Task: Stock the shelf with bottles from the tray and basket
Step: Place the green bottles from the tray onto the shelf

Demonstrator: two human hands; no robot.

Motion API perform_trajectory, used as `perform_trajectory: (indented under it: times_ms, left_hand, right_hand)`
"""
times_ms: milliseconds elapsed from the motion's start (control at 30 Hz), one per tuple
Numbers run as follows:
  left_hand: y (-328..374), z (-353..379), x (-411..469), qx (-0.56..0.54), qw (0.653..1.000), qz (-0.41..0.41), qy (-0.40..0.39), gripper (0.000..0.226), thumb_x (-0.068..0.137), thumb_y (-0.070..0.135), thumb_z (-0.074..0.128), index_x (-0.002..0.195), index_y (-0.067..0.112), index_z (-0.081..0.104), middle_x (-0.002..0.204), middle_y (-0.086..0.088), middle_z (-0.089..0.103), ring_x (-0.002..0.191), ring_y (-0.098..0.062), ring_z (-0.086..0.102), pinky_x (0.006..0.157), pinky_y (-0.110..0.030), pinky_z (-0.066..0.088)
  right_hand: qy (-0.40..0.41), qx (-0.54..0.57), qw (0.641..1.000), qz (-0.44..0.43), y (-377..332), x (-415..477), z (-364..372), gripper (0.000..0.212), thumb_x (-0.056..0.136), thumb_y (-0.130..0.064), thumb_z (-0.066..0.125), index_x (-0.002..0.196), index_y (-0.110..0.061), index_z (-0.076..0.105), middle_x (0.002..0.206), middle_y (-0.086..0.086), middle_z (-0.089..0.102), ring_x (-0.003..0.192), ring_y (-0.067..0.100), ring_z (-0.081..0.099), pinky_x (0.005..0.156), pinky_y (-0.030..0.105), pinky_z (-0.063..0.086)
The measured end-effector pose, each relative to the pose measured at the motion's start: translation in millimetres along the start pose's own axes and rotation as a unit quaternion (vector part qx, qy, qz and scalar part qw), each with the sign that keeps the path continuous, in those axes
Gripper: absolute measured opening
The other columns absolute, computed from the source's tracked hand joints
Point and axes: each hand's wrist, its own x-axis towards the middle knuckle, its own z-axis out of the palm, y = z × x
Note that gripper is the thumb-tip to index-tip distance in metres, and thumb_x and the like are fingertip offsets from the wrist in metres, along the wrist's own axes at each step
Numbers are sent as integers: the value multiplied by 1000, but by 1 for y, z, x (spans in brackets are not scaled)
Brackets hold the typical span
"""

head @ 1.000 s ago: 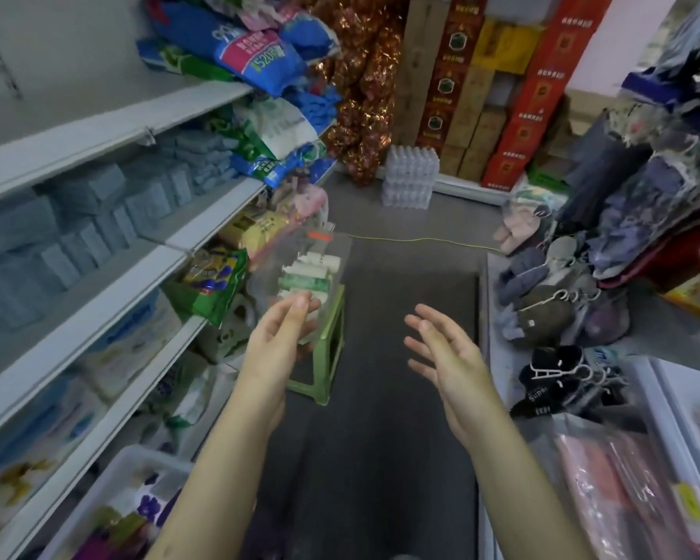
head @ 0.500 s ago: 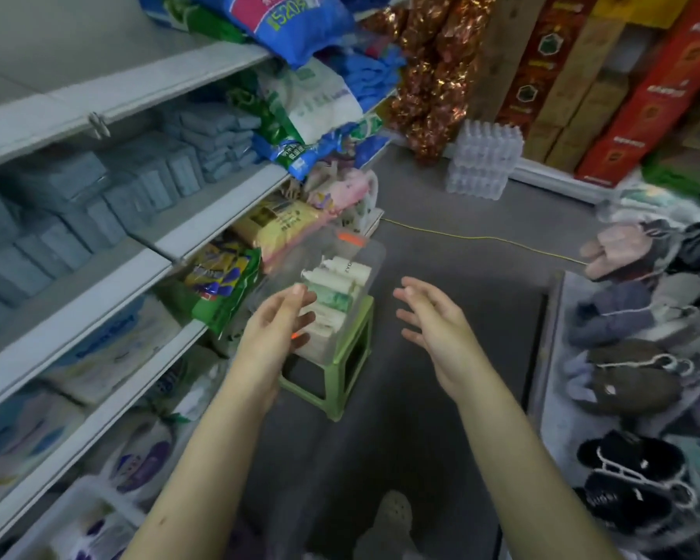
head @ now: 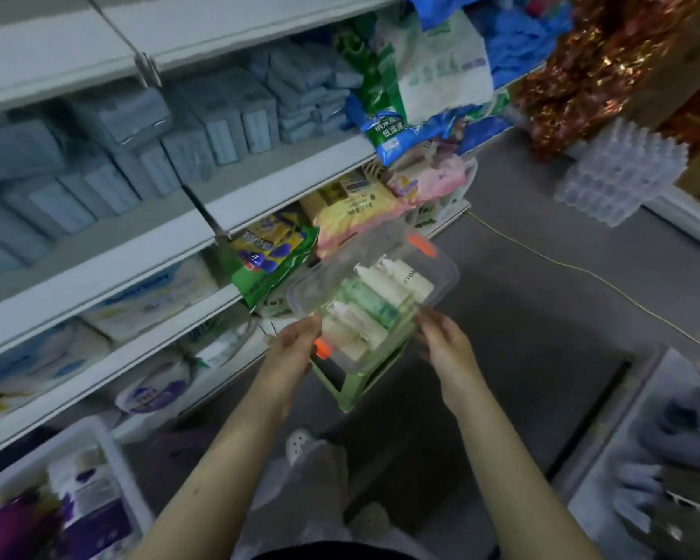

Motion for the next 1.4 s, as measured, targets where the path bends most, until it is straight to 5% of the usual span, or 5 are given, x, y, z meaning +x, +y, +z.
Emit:
perform_trajectory:
  times_ms: [433, 667, 867, 1000, 1400]
  left_hand:
    - [-18, 20, 99, -21, 988, -149, 41, 32, 95, 51, 50, 113, 25, 56, 123, -2, 54, 115, -24, 50, 97, -36, 41]
    - [-28, 53, 128, -112, 962, -216, 120, 46, 98, 38, 51, 135, 10, 48, 122, 0, 51, 115, -23, 51, 83, -30, 38]
    - [-48, 81, 166, -167, 924, -240, 248, 37, 90, 43, 63, 112, 15, 54, 112, -6, 62, 100, -25, 61, 87, -40, 52]
    - [-95, 92, 200, -178, 892, -267, 319, 96, 47, 89, 66, 101, 9, 61, 107, -12, 67, 103, -32, 65, 92, -49, 53]
    - [-111, 117, 227, -181, 838, -262, 444, 51, 93, 60, 44, 118, 17, 54, 97, 4, 56, 87, -15, 53, 84, -32, 38]
  right_hand:
    - [-84, -27, 993, 79, -3, 119, 24, 16, 101, -27, 49, 112, -25, 61, 110, -8, 68, 95, 3, 67, 67, 15, 51]
    - [-134, -235, 957, 109, 4, 206, 30, 40, 100, -35, 47, 133, -12, 52, 136, 10, 52, 118, 25, 50, 108, 47, 38]
    - [-212, -371, 897, 112, 10, 273, 30, 54, 99, -40, 49, 148, -19, 38, 152, 2, 39, 134, 21, 42, 97, 26, 31]
    - [-262, -392, 873, 124, 22, 308, 34, 54, 99, -39, 50, 148, -22, 37, 153, -2, 38, 136, 18, 41, 96, 23, 31]
    - [-329, -393, 848, 136, 54, 344, 39, 52, 101, -35, 49, 148, -18, 36, 133, -6, 49, 115, 8, 49, 87, 19, 36]
